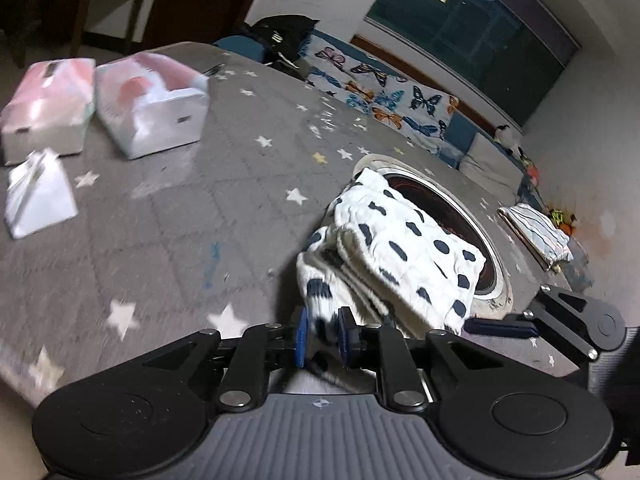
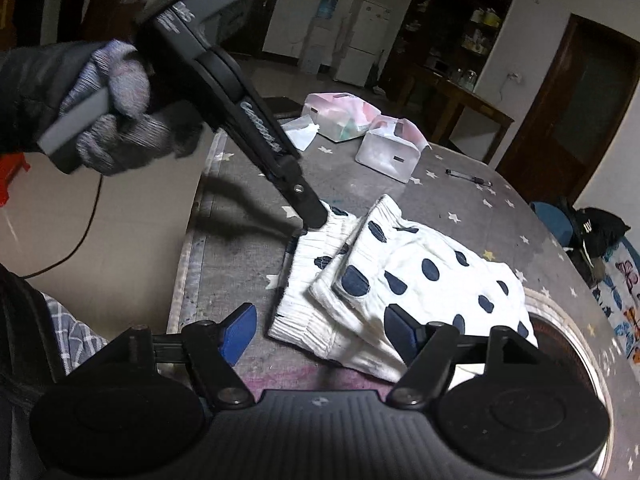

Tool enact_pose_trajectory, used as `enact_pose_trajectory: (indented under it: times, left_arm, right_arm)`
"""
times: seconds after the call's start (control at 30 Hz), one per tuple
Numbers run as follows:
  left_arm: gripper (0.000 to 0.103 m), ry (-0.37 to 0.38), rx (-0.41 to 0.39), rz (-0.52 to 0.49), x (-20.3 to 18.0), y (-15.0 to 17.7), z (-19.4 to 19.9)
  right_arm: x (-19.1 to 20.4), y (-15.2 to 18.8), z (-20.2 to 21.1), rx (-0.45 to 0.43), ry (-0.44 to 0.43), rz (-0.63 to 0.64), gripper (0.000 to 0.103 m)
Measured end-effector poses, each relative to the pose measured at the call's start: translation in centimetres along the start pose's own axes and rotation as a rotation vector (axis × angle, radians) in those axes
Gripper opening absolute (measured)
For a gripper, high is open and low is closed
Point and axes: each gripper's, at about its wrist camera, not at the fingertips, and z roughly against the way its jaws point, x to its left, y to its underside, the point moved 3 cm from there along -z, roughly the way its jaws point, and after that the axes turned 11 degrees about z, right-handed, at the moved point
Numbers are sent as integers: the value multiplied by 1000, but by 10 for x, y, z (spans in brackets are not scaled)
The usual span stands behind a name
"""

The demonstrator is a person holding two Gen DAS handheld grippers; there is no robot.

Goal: Fold clothes
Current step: 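Fold the stack over with the left gripper toward the right gripper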

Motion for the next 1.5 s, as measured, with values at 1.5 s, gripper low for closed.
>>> enact_pose_trajectory:
  times: [1.5]
  left_arm:
    - [59, 276, 108, 588, 11, 26, -35]
  right_arm:
    - [-26, 0, -9, -42, 93, -186, 34]
